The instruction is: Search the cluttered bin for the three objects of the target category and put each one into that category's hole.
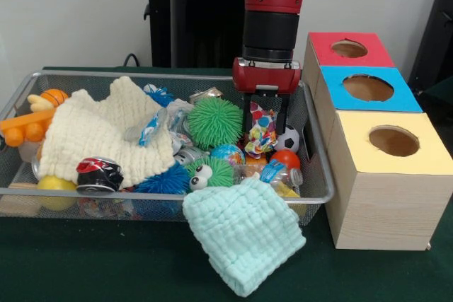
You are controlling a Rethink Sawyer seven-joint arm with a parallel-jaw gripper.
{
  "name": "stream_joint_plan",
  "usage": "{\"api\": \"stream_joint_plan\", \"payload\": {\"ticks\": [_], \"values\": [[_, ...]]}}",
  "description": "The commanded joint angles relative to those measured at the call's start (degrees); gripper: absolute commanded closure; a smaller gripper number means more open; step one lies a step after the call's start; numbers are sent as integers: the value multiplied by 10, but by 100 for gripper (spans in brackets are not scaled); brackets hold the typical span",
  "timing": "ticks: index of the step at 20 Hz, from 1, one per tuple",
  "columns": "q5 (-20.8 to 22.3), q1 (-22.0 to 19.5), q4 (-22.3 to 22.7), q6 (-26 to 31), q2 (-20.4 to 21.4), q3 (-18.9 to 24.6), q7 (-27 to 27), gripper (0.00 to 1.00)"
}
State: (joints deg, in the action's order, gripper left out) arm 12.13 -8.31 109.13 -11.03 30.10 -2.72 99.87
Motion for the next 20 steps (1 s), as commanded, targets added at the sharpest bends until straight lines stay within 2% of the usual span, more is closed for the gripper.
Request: {"api": "stream_joint_plan", "payload": {"ticks": [1, 17, 18, 20], "values": [[16, -14, 13, -46, -26, 20, 98, 0], [16, -17, 17, -48, -21, 23, 96, 0], [19, -21, 20, -58, -20, 26, 100, 100], [22, -25, 20, -56, -19, 30, 99, 100]]}}
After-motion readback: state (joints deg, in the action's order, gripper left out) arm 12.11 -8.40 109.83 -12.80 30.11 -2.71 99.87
